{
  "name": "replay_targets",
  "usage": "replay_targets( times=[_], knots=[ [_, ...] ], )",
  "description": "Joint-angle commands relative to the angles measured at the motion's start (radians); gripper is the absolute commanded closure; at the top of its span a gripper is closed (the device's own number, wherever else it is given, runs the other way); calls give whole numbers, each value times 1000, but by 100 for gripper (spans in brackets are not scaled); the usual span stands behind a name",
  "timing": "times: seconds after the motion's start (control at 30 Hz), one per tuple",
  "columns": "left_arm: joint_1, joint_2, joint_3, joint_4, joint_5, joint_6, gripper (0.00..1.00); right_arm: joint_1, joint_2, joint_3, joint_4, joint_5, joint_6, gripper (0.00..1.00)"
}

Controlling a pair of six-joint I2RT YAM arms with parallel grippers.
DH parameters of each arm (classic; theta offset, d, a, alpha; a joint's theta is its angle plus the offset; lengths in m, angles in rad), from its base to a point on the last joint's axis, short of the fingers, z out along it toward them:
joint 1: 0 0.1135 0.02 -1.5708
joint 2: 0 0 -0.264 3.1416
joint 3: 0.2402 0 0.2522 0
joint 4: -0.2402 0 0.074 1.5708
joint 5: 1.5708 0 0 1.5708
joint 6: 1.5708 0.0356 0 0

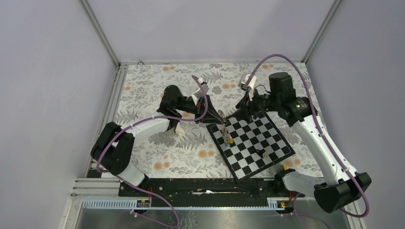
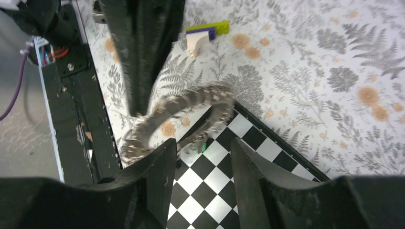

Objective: Put the keys on the keyring

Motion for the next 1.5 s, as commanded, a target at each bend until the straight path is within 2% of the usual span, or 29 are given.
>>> replay_targets(
  times=[0.0, 0.07, 0.37, 0.47, 0.7, 1.0, 1.23, 1.47],
  knots=[
    [-4, 12, -44, 822, 15, -612, 100, -84, -91, -28, 108, -138, 73, 47],
    [-4, 12, -45, 827, -27, -666, 100, -108, -108, -38, 117, -172, 89, 47],
    [-8, -81, -108, 823, -143, -683, 100, -152, -137, -75, 150, -229, 129, 45],
    [-19, -91, -98, 829, -78, -676, 100, -154, -133, -80, 151, -237, 130, 45],
    [-48, -111, -67, 832, 176, -570, 100, -154, -130, -97, 153, -249, 129, 44],
    [-78, -153, -22, 834, 356, -553, 100, -154, -135, -112, 152, -255, 129, 44],
    [-112, -182, 3, 825, 362, -616, 100, -154, -135, -118, 138, -265, 123, 44],
    [-148, -216, 81, 796, 325, -749, 100, -154, -135, -160, 133, -272, 114, 44]
  ],
)
